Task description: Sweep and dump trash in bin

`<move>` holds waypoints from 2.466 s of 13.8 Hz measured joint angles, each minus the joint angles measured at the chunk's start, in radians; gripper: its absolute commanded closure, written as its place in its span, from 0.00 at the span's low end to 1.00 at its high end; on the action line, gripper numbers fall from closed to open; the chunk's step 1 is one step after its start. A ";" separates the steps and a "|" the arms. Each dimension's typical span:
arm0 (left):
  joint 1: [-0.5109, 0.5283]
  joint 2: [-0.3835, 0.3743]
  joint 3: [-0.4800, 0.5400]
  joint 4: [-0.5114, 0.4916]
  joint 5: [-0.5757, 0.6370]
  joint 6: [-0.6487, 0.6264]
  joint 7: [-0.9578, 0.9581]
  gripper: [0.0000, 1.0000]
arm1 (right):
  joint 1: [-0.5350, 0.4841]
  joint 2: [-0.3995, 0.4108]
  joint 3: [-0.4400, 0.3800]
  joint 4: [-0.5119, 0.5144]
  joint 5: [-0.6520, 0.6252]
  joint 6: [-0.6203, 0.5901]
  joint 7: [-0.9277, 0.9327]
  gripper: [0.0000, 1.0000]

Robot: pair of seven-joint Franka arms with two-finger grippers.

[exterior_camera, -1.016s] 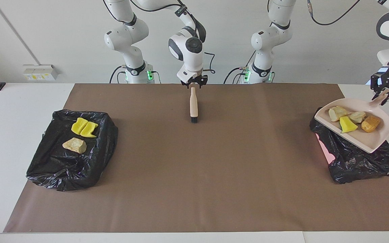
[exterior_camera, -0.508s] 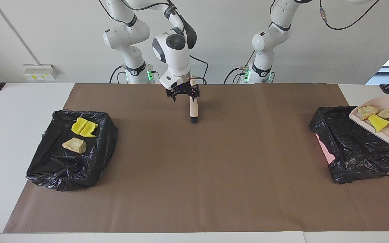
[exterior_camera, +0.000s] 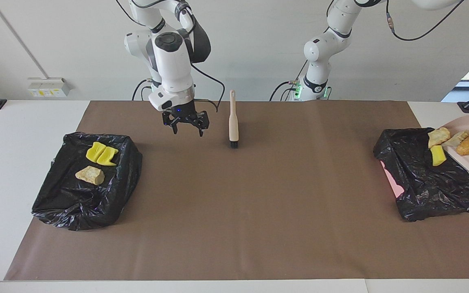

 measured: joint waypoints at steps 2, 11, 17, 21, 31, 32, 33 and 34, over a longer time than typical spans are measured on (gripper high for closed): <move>-0.028 -0.001 -0.005 0.001 0.043 -0.042 0.000 1.00 | -0.053 -0.002 -0.001 0.083 -0.001 -0.078 -0.080 0.00; -0.099 -0.069 -0.016 0.027 0.013 -0.111 -0.084 1.00 | -0.165 -0.012 -0.024 0.371 -0.037 -0.381 -0.211 0.00; -0.154 -0.076 -0.023 0.002 -0.251 -0.194 -0.207 1.00 | -0.170 -0.030 -0.172 0.471 -0.037 -0.495 -0.390 0.00; -0.254 -0.078 -0.027 -0.026 -0.360 -0.275 -0.410 1.00 | -0.174 -0.021 -0.188 0.451 -0.024 -0.498 -0.398 0.00; -0.665 -0.049 -0.033 -0.093 -0.605 -0.316 -1.290 1.00 | -0.170 -0.017 -0.184 0.393 -0.019 -0.478 -0.398 0.00; -0.712 -0.037 -0.033 -0.091 -0.623 -0.309 -1.380 1.00 | -0.167 -0.017 -0.184 0.393 -0.019 -0.478 -0.398 0.00; -0.765 -0.019 -0.034 -0.087 -0.637 -0.294 -1.484 1.00 | -0.166 -0.017 -0.184 0.393 -0.019 -0.478 -0.398 0.00; -0.815 0.006 -0.034 -0.077 -0.648 -0.277 -1.584 1.00 | -0.165 -0.017 -0.184 0.393 -0.019 -0.478 -0.398 0.00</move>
